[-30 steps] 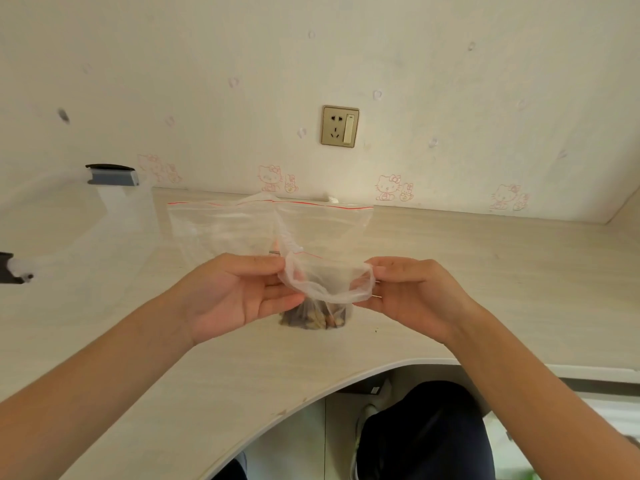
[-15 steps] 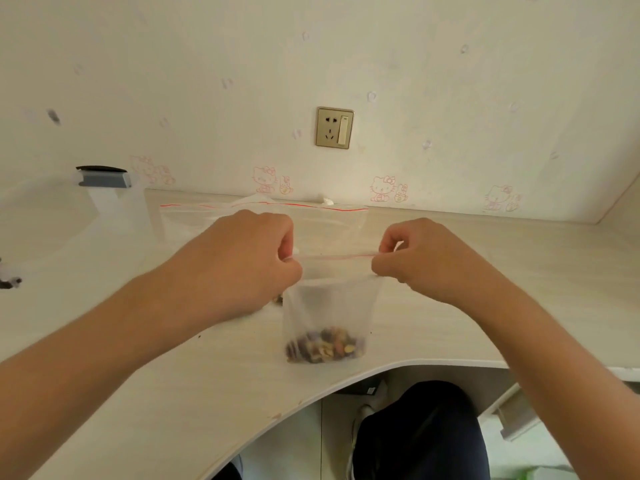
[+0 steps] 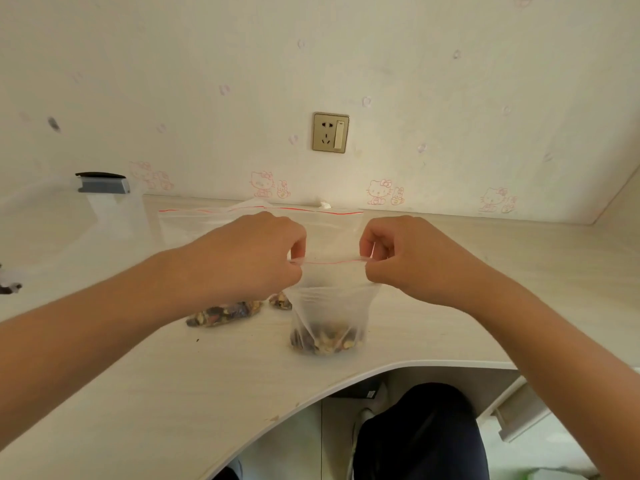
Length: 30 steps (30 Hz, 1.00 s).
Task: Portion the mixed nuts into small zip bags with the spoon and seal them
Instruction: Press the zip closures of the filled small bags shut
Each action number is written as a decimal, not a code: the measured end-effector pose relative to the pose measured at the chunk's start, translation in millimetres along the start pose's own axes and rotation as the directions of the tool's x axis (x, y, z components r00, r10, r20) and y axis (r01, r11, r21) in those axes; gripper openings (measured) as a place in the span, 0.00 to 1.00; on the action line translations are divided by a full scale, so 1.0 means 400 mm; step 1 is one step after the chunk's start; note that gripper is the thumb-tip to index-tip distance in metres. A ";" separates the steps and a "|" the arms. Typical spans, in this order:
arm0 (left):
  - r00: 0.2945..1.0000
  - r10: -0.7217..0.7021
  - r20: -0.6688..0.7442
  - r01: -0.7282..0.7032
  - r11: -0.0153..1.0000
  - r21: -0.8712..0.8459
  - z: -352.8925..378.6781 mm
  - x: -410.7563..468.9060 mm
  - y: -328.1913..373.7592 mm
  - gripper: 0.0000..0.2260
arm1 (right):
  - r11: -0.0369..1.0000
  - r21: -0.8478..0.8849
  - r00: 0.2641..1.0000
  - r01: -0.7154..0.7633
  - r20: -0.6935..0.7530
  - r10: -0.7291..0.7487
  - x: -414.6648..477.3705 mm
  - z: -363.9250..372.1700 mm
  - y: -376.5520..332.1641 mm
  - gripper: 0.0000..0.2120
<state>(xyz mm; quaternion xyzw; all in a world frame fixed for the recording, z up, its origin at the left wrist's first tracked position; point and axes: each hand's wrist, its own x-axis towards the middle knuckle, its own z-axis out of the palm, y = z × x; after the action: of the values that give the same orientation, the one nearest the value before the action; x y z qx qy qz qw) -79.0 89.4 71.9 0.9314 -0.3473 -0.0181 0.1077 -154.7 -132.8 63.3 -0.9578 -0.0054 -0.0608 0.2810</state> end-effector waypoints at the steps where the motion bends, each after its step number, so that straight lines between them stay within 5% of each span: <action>1: 0.998 0.019 0.057 -0.017 0.999 -0.033 -0.007 -0.008 -0.004 0.04 | 0.999 0.011 0.999 0.041 0.028 -0.041 -0.002 -0.011 0.002 0.08; 6: 0.992 0.117 0.054 -0.120 0.991 0.060 -0.026 -0.016 -0.016 0.03 | 0.986 0.080 0.974 0.144 0.167 -0.156 -0.003 -0.032 -0.002 0.09; 11: 0.982 0.164 0.090 -0.180 0.960 0.215 0.000 0.005 -0.013 0.08 | 0.988 0.079 0.977 0.132 0.156 -0.143 0.022 -0.016 -0.006 0.06; 15: 0.969 0.245 -0.028 -0.227 0.930 0.289 0.002 0.019 -0.019 0.09 | 0.991 0.043 0.982 0.123 0.140 -0.128 0.029 -0.015 0.004 0.06; 20: 0.949 0.283 -0.138 -0.247 0.941 0.231 -0.002 0.035 -0.022 0.03 | 0.994 0.031 0.990 0.101 0.094 -0.104 0.040 -0.016 0.017 0.06; 25: 0.959 0.232 -0.162 -0.217 0.970 0.106 0.010 0.037 -0.017 0.12 | 0.991 -0.036 0.986 0.126 0.117 -0.121 0.044 0.010 0.011 0.05; 30: 0.979 0.187 -0.076 -0.190 0.981 -0.038 -0.001 0.042 -0.022 0.09 | 0.990 0.013 0.988 0.143 0.049 -0.143 0.045 0.006 0.001 0.05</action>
<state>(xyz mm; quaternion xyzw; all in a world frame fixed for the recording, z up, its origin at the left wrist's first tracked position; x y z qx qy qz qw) -60.6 85.1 71.1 0.8917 -0.4293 0.0180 0.1425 -136.5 -132.3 63.1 -0.9548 -0.0814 -0.0572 0.2801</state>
